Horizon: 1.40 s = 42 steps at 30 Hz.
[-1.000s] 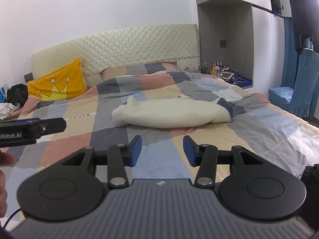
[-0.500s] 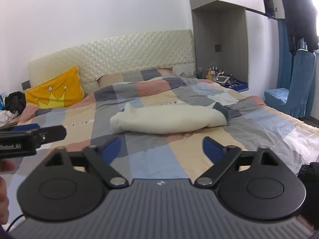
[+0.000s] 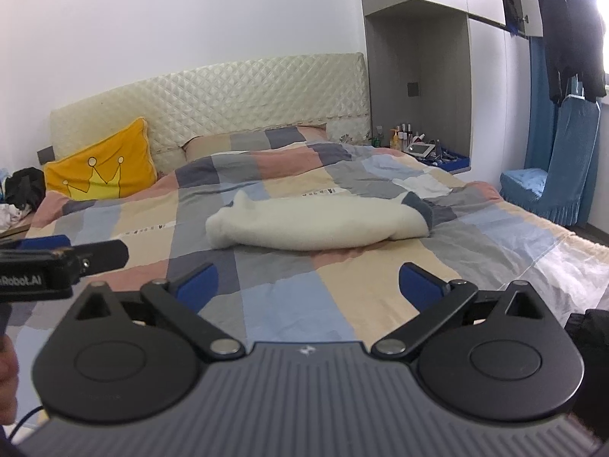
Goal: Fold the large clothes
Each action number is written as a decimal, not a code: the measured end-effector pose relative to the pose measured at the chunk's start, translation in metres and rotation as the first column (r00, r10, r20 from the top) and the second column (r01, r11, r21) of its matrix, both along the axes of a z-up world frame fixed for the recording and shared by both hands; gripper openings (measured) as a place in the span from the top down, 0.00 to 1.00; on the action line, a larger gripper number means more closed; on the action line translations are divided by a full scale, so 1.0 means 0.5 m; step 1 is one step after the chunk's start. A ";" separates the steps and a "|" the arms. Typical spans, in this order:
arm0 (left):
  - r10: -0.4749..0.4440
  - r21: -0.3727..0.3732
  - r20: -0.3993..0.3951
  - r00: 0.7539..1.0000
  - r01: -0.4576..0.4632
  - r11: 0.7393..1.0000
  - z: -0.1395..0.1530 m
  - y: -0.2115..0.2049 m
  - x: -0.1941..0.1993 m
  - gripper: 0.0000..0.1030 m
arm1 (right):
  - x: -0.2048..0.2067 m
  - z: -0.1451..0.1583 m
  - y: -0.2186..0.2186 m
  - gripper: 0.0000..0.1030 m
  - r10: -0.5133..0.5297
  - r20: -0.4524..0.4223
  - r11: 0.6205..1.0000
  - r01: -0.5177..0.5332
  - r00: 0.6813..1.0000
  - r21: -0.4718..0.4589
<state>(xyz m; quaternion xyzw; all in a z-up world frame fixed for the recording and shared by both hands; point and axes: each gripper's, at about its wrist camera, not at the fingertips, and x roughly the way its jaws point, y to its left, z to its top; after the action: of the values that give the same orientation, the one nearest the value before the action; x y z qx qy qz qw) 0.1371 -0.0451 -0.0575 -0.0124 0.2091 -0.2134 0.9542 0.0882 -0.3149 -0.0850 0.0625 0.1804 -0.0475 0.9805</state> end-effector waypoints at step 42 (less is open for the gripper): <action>-0.009 -0.021 -0.006 1.000 0.008 1.000 -0.003 0.013 -0.004 0.00 | -0.012 0.002 0.012 0.00 -0.005 0.009 1.000 0.005 1.000 -0.008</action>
<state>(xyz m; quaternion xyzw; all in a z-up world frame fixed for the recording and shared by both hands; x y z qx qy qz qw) 0.1350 -0.0385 -0.0592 -0.0221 0.2099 -0.2196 0.9525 0.0822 -0.3090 -0.0841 0.0593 0.1758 -0.0503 0.9814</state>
